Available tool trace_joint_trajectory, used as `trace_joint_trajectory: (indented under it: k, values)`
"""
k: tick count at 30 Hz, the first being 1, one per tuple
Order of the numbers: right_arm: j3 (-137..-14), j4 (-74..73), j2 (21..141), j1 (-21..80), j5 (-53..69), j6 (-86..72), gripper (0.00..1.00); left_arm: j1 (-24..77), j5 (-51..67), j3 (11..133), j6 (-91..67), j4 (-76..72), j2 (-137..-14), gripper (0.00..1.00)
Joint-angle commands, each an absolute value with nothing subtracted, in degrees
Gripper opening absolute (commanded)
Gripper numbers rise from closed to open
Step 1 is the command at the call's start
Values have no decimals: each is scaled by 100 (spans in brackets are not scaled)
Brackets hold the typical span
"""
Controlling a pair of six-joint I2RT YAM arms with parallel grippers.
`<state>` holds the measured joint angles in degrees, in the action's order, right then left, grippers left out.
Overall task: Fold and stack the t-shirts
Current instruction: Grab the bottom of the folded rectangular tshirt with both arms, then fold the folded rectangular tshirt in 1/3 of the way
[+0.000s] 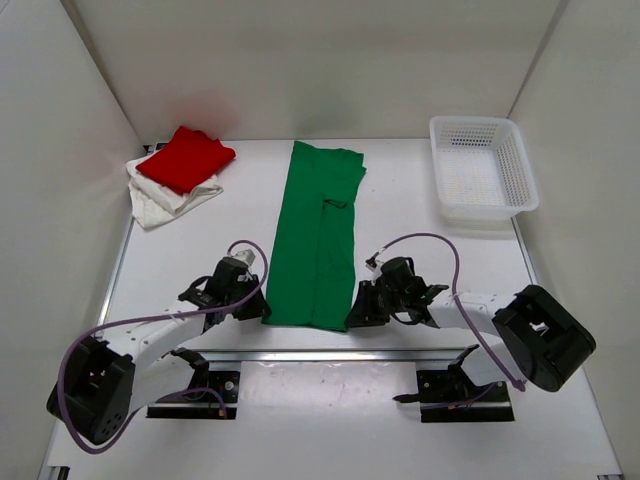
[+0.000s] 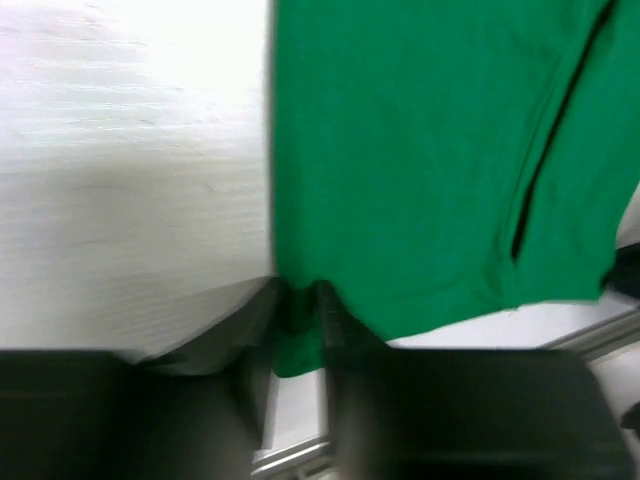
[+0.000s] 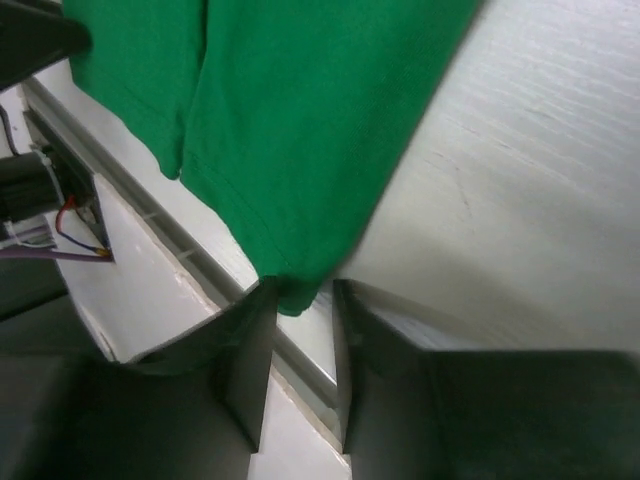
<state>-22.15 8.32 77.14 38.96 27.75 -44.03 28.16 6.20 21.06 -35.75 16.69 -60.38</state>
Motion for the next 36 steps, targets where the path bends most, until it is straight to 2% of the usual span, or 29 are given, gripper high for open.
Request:
trace_joint_trajectory:
  k: [1,3,6,7,15,19,22,28,36]
  values:
    - [-2171,853,7822,4033,2620,-4465,18,3041,686,1907,-3656,1714,-6109,25]
    - [-2153,888,7813,4025,2593,-4465,15,3050,721,1899,-3674,1757,-6056,12]
    - [-2179,783,7822,4095,2663,-4430,1,3059,703,1960,-3648,1871,-5968,3]
    - [-2162,730,7796,4148,2628,-4430,0,3085,703,1969,-3613,1907,-5924,1]
    - [-1925,-165,6848,4860,2278,-4798,0,3401,1212,1872,-3972,2793,-5073,0]
    - [-2161,-615,6338,4343,2346,-4457,0,2998,1309,2441,-3921,2988,-4728,0]
    - [-2704,-895,6424,3631,2478,-3921,0,2839,1099,3170,-3683,2848,-5394,0]
    - [-4252,-1019,7601,2252,2655,-2849,0,2620,730,4508,-3402,2023,-6940,0]
    - [-6220,-1081,9657,1521,2856,-2461,0,2241,395,6282,-3226,1767,-8893,0]
